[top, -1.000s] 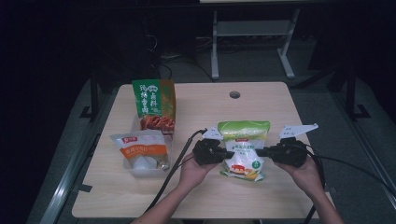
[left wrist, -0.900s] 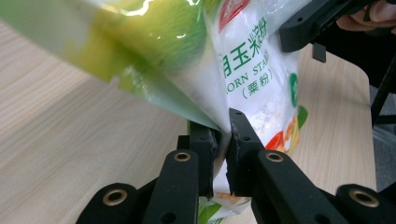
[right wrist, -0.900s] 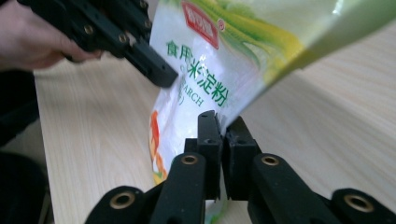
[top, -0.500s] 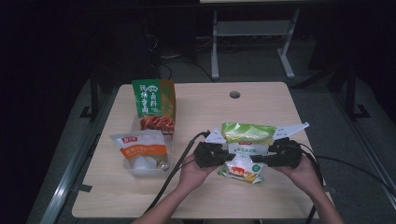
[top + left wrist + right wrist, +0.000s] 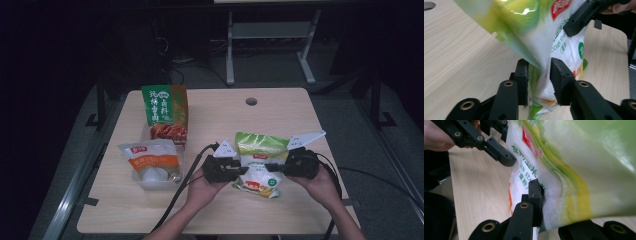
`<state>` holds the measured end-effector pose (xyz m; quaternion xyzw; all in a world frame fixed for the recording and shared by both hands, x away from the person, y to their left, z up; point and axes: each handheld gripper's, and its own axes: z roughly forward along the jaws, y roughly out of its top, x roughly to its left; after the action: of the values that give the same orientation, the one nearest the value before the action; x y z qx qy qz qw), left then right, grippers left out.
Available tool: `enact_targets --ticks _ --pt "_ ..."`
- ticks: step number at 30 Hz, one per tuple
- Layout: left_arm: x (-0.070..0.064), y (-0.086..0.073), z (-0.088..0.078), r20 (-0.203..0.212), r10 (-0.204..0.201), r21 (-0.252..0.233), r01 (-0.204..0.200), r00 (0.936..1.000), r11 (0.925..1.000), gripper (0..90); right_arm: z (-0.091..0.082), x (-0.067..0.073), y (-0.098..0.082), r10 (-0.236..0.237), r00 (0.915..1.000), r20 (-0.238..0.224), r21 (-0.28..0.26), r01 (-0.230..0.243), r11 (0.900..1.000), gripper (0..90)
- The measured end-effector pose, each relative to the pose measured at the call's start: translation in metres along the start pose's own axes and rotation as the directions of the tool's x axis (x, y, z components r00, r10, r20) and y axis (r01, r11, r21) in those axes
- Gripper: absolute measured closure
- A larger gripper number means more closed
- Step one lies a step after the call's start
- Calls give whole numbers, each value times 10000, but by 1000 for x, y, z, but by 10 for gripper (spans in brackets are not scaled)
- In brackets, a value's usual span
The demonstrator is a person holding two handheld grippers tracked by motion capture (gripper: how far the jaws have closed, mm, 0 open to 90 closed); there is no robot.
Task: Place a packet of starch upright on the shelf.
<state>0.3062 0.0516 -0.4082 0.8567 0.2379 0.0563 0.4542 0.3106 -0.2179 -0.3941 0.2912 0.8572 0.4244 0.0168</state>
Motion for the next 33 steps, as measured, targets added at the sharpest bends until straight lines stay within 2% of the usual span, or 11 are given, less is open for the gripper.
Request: enact_targets --ticks 2,5,6,8,9,11,15,24,28,33 --pt "-1 -1 -1 -96 24 22 -23 10000 10000 647 0 0 1 -30 10000 -25 -13 30 10000 855" --pt "-2 -4 -6 -175 -18 6 18 9998 10000 555 0 2 4 -62 10000 -12 -50 62 10000 864" --pt "-2 -6 -8 -244 -66 -4 66 9997 10000 555 0 3 5 -40 10000 -13 -53 40 10000 866" --pt "-1 -10 -13 -253 -324 -36 323 9992 9995 464 0 4 9 -45 10000 -41 -55 45 10000 868" --pt "-1 -10 -13 -253 -324 -36 323 9992 9995 443 0 4 9 -45 10000 -41 -55 45 10000 868" --pt "0 -13 -17 -238 -451 -101 448 9987 9989 426 0 4 12 43 10000 -41 -45 -44 10000 870" --pt "-1 -18 -24 -322 -453 -199 446 9985 9988 400 -1 4 17 86 9999 53 -33 -86 10000 873" --pt "-6 -28 -36 -301 -327 -238 320 9990 9992 348 -3 2 30 72 9994 335 -91 -69 9999 880" --pt "-7 -34 -42 -296 -94 -152 90 9995 9998 313 -3 2 38 82 9990 438 -88 -79 9999 881" --pt "-7 -40 -45 -313 -141 -84 138 9994 9999 296 -1 1 43 111 9989 462 -168 -104 9998 882"
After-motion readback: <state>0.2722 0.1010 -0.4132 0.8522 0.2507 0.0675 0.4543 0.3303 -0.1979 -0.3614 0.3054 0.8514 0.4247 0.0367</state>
